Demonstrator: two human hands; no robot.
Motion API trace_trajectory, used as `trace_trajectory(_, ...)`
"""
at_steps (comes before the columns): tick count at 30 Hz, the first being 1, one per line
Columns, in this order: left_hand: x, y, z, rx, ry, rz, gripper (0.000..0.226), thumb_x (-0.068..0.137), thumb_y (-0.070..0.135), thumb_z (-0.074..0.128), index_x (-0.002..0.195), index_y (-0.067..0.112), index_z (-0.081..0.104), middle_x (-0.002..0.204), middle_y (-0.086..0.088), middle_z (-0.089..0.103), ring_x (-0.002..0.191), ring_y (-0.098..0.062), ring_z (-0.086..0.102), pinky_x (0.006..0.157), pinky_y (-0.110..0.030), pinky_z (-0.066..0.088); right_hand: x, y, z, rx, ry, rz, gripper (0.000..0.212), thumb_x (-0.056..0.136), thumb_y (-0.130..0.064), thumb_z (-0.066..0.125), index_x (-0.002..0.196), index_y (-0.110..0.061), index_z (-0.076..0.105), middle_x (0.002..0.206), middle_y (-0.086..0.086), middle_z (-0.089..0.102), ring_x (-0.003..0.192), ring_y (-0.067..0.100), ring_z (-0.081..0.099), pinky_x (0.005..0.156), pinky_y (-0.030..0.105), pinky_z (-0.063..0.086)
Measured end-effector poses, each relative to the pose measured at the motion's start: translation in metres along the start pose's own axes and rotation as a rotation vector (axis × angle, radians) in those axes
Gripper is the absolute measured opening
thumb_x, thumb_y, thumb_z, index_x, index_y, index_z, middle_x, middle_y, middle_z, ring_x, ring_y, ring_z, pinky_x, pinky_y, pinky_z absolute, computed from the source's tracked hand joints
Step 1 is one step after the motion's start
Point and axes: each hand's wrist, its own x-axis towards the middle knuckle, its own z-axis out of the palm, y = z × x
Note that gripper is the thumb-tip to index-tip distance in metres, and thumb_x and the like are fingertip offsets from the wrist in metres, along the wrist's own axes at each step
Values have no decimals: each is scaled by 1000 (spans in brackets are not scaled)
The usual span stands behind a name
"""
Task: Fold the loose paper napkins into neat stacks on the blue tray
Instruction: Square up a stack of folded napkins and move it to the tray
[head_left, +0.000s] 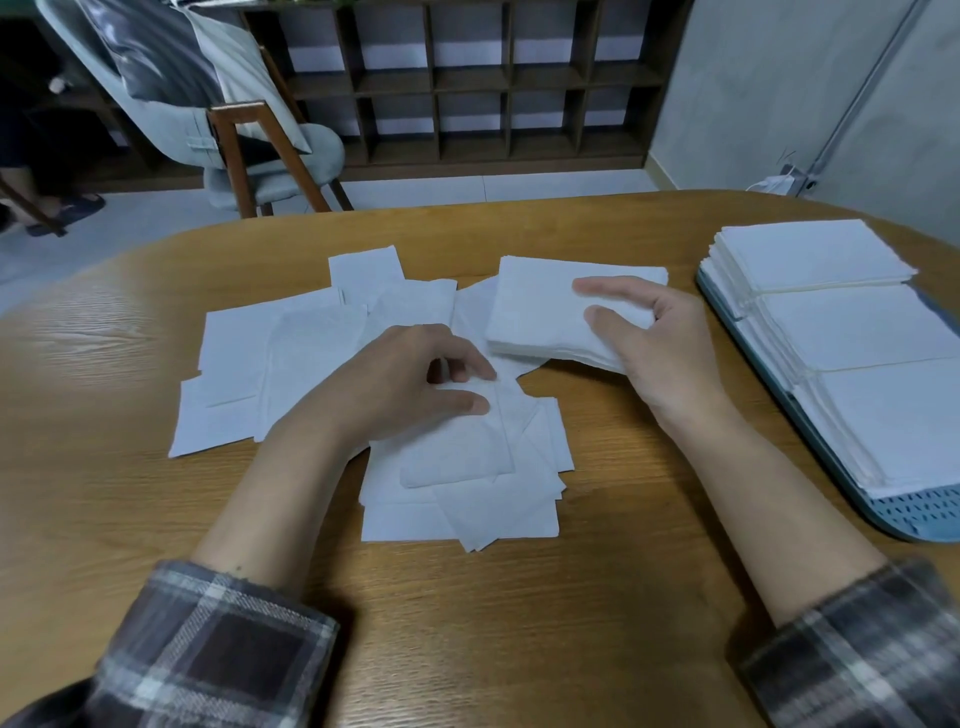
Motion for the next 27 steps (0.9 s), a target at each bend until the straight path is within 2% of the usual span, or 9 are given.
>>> trace_trajectory(3, 0, 1, 1, 36, -35, 34, 19, 90, 39, 81, 108, 46, 77, 100, 14, 61, 93, -5, 57, 76, -13, 43, 1, 2, -1, 1, 30, 2, 29, 97, -6, 66, 113, -26, 81, 116, -24, 75, 116, -16, 59, 93, -4, 37)
trace_trajectory(8, 2, 5, 6, 58, 13, 67, 6, 96, 31, 77, 98, 36, 78, 94, 9, 63, 87, -8, 58, 72, -18, 43, 1, 2, 0, -13, 17, 3, 29, 98, -7, 66, 113, -26, 81, 117, -23, 75, 118, -15, 59, 94, -4, 36)
trace_trajectory(12, 2, 7, 8, 97, 60, 107, 9, 99, 23, 73, 95, 30, 76, 95, 13, 63, 85, -3, 58, 70, -18, 40, 1, 2, 0, -14, 11, 0, 29, 98, -7, 67, 113, -26, 81, 118, -23, 75, 119, -15, 58, 95, -4, 36)
trace_trajectory(16, 0, 7, 9, 109, -21, 85, 21, 104, 26, 63, 116, 40, 72, 101, 11, 58, 90, -5, 56, 75, -16, 38, 0, 2, 1, -25, 10, -2, 29, 98, -7, 67, 113, -27, 81, 117, -25, 75, 118, -15, 58, 93, -4, 37)
trace_trajectory(21, 1, 7, 11, 114, 49, 69, 19, 94, 15, 62, 100, 28, 76, 94, 5, 59, 85, -5, 56, 72, -23, 42, 0, 1, 0, -17, 10, -3, 29, 98, -7, 66, 114, -26, 81, 117, -25, 74, 117, -18, 58, 91, -5, 36)
trace_trajectory(23, 1, 5, 11, 118, 73, 77, 17, 95, 14, 63, 98, 26, 75, 93, 7, 58, 84, -3, 56, 70, -19, 40, 0, 1, 0, -13, 11, -2, 29, 98, -7, 66, 113, -26, 81, 116, -25, 74, 117, -17, 58, 92, -5, 36)
trace_trajectory(25, 2, 4, 12, 117, 100, 90, 14, 97, 17, 66, 98, 28, 75, 99, 10, 56, 84, -1, 55, 70, -15, 39, 0, 1, 0, -10, 13, 1, 29, 98, -7, 66, 113, -27, 81, 117, -25, 75, 118, -15, 59, 94, -4, 37)
trace_trajectory(27, 3, 4, 11, 93, 148, 126, 11, 99, 20, 70, 98, 30, 76, 108, 12, 56, 89, -4, 58, 76, -19, 45, 0, 2, 0, -12, 13, 1, 29, 98, -8, 66, 113, -28, 81, 117, -25, 75, 119, -15, 58, 95, -3, 38)
